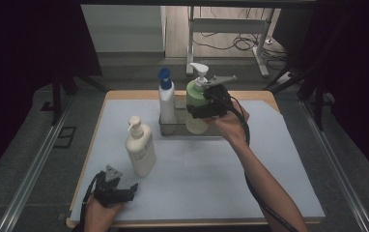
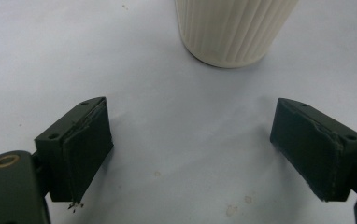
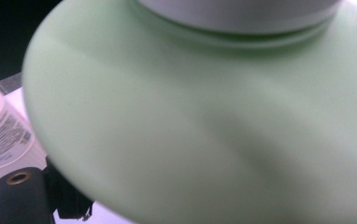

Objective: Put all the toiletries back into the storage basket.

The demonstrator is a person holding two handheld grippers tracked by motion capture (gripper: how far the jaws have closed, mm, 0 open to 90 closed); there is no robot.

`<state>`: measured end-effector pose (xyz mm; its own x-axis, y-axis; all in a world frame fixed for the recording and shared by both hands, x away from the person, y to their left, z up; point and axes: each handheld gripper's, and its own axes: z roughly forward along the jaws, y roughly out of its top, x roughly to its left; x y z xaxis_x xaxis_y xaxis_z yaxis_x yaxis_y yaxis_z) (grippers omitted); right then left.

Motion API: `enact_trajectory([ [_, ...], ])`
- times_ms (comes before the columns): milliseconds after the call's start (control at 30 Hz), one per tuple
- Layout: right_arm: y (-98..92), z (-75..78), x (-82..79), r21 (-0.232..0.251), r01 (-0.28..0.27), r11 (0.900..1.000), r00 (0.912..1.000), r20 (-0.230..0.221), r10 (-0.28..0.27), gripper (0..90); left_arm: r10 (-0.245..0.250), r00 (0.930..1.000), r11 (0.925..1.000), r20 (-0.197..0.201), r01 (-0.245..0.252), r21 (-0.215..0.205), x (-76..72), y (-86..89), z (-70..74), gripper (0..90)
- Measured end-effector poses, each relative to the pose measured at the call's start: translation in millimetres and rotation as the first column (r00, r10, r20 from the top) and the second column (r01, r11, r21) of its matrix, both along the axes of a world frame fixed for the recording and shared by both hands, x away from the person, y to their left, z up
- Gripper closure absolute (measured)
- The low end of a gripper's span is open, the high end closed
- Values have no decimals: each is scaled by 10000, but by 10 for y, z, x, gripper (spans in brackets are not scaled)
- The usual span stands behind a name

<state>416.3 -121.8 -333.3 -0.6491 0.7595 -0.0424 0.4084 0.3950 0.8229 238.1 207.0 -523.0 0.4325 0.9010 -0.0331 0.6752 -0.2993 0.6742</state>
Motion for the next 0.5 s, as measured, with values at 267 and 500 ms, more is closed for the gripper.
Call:
enact_trajectory([
  [267,21,-32,131,23,239,9997,9997,-22,-239,123,-2,10000,10000,-2,2,2,0,0,0,123],
  [500,53,-35,226,-2,434,9991,9991,-7,-434,123,-6,10000,10000,-4,6,6,1,0,1,123],
])
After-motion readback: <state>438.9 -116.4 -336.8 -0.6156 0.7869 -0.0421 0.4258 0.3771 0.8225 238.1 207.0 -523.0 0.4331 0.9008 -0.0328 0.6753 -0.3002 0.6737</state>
